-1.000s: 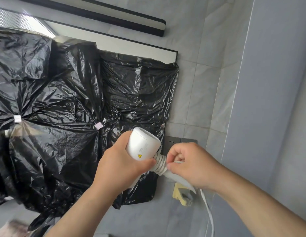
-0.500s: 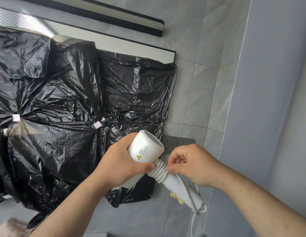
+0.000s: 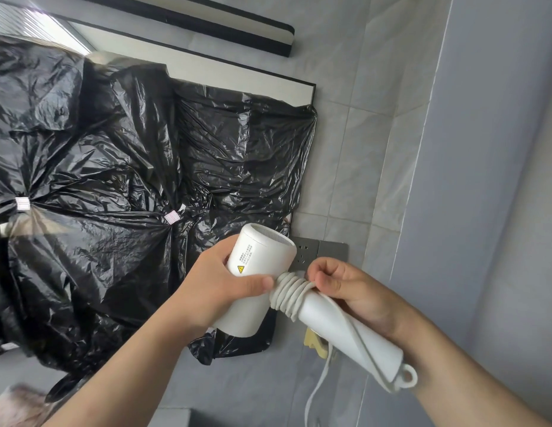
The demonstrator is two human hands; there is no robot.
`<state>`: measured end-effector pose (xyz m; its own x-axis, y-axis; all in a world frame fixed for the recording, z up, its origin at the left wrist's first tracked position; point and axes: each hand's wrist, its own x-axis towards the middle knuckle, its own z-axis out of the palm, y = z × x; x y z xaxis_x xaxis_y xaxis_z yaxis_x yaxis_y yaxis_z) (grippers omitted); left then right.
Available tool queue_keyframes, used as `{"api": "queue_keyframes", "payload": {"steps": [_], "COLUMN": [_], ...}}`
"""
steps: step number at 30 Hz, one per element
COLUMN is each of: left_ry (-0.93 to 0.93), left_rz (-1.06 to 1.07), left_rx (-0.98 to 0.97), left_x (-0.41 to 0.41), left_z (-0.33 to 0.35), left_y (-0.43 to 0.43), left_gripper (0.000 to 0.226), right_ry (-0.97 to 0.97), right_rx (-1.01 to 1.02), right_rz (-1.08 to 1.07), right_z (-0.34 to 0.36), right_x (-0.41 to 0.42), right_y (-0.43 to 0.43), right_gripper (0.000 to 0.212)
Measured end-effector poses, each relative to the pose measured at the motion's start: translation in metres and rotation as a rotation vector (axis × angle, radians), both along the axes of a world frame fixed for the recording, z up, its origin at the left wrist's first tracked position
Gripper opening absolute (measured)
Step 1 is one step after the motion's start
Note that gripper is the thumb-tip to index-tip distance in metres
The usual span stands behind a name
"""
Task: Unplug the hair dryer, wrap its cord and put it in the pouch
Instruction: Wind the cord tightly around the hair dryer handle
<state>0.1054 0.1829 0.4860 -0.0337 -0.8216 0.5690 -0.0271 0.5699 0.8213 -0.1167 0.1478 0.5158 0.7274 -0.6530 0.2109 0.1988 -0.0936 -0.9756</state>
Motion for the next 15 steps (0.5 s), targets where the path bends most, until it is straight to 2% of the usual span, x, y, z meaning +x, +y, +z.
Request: {"api": "queue_keyframes", "payload": {"steps": [6,10,15], "left_ry": [0.131,0.168,0.171], "left_rz": [-0.083,-0.07,-0.034], "left_rx": [0.046,0.082,0.109], "left_x": [-0.002,-0.001,0.0], "left_z": [-0.004,-0.006,-0.009], "left_y": [-0.002,-0.004,-0.004], "left_gripper": [0.054,0.058,0.059], "right_ry": [-0.024,-0.196,-0.341], "right_rx": [0.004,0.199,0.365], "right_rz": [-0.021,0.047,0.003], "right_z": [-0.011,-0.021,-0.032], "right_x": [0.006,0.014,0.026], "right_y": [-0.016,-0.016,-0.012], "right_gripper": [0.039,0.034,0.04]}}
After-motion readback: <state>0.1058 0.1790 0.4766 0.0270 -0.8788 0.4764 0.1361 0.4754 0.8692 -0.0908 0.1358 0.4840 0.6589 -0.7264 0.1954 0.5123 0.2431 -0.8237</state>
